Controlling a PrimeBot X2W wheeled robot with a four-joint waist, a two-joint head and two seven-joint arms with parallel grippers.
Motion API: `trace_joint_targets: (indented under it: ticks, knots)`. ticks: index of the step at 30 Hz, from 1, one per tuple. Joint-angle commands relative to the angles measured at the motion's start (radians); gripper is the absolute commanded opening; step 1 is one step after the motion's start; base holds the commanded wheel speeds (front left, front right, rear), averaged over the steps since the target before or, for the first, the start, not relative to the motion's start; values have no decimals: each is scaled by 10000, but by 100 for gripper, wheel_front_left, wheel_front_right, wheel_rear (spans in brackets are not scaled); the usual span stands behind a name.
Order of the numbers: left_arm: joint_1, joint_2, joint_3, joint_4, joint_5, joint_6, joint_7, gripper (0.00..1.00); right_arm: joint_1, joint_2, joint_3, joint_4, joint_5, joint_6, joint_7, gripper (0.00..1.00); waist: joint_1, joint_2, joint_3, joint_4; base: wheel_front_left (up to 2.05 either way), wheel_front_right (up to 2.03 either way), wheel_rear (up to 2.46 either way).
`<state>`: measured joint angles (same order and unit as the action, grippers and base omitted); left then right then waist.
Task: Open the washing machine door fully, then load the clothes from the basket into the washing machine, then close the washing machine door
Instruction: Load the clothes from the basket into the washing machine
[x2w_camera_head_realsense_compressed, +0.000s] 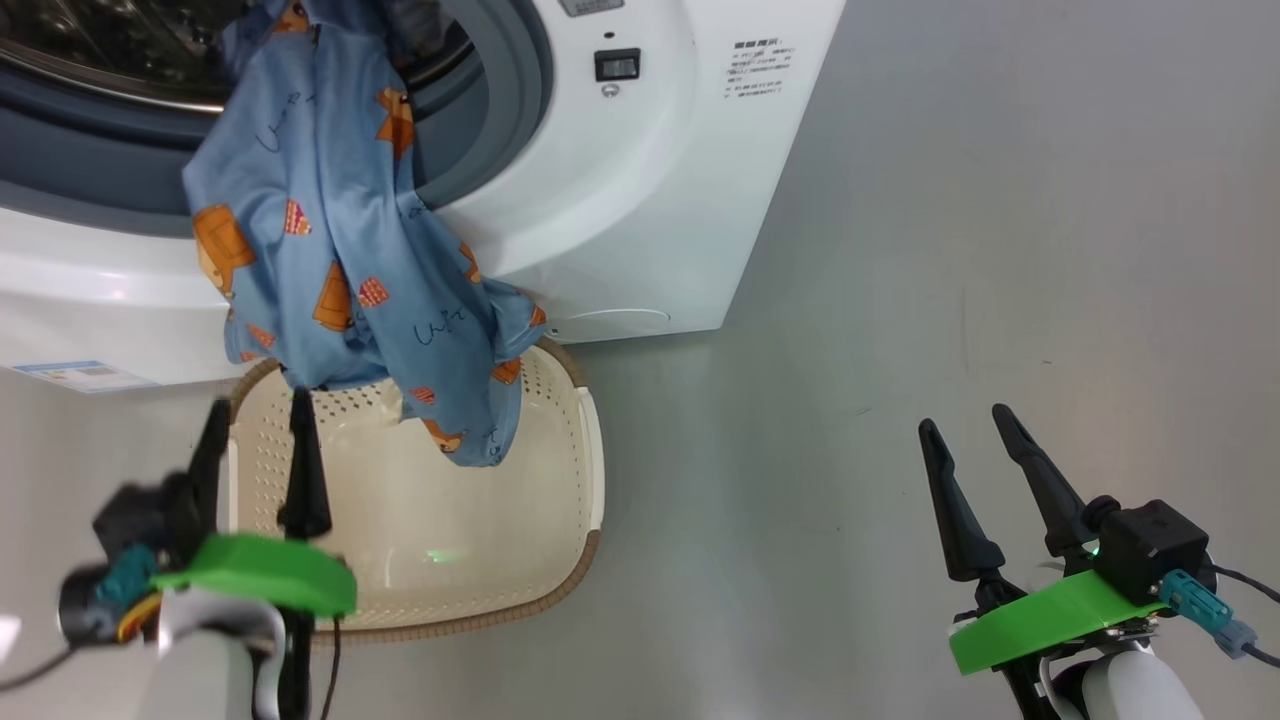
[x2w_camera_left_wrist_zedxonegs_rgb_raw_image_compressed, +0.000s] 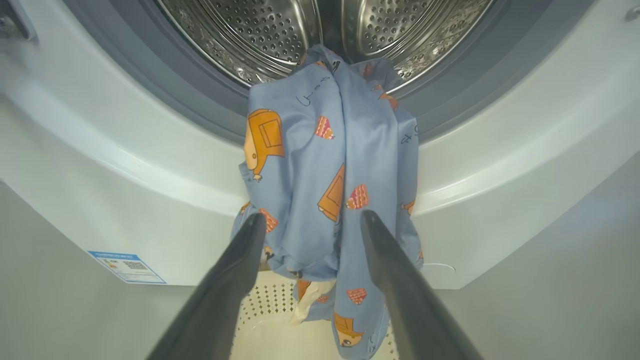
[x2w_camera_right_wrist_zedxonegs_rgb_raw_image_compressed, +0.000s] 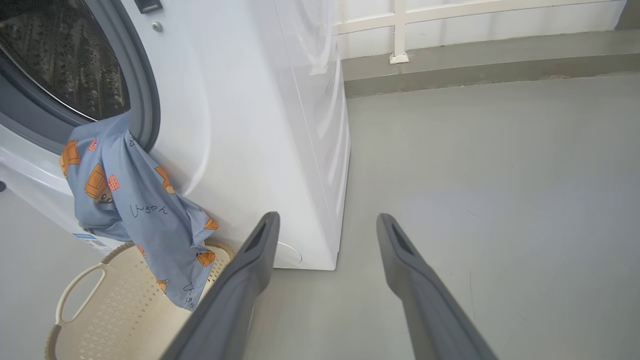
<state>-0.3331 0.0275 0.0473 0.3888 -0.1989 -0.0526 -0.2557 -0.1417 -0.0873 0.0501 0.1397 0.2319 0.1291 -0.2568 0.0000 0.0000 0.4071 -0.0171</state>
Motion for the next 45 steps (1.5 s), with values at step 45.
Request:
trace_joint_targets:
  ticks: [45]
  knots:
    - [1471, 229, 338, -1641, -835, -337, -61, 100, -334, 33, 534, -380, 24, 16, -49, 100, 0, 0, 1262, -860, 0, 0, 0]
